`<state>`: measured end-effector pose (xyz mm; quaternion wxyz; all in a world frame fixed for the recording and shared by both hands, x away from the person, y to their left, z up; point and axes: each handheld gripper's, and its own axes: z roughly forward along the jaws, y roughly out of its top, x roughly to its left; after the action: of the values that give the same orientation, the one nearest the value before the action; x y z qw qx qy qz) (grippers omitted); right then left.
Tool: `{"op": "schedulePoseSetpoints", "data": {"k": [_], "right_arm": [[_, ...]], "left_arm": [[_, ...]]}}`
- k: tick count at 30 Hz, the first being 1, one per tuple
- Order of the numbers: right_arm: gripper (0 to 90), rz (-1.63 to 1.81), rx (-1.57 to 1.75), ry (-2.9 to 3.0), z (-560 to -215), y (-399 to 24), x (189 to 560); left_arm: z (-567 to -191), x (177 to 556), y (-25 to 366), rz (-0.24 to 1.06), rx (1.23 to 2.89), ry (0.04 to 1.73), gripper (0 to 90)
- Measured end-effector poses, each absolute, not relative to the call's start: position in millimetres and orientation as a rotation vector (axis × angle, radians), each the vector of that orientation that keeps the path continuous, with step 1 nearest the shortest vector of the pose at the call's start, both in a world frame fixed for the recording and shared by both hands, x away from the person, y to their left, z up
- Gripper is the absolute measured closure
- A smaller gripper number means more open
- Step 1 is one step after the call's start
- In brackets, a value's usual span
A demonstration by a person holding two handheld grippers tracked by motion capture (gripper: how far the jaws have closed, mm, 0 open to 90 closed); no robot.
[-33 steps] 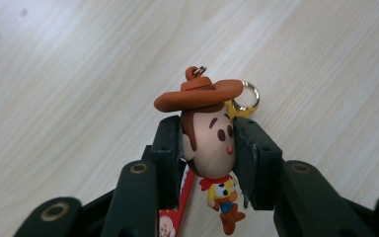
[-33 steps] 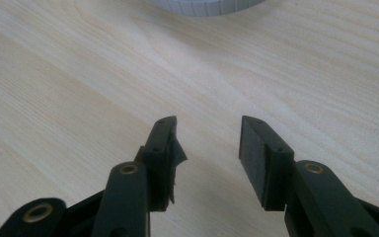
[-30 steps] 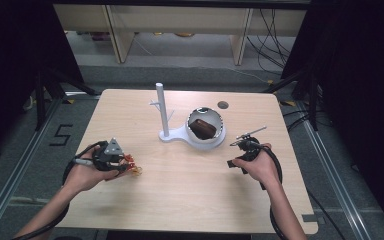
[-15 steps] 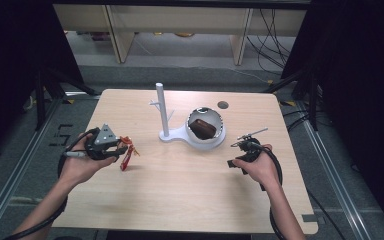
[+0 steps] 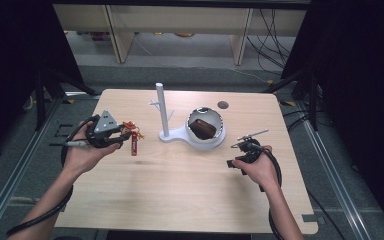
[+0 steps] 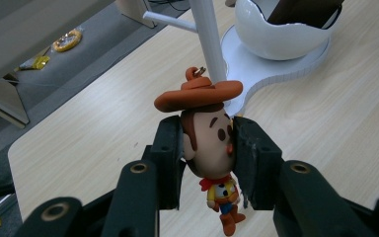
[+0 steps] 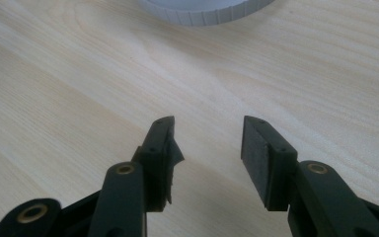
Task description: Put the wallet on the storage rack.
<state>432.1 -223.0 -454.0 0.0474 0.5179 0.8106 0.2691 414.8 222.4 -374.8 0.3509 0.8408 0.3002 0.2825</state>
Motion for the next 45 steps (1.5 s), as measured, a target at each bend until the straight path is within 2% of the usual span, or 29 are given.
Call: {"op": "schedulePoseSetpoints", "data": {"k": [12,45], "right_arm": [[56.6,0.824,1.588,2.468,-455,-224,430],[56.1,0.832,1.563,2.470,-455,-223,431]], "left_arm": [[-361,425,212,0.754,2.109,0.766,64.7],[-330,450,190,0.774,2.062,0.734,64.7]]}}
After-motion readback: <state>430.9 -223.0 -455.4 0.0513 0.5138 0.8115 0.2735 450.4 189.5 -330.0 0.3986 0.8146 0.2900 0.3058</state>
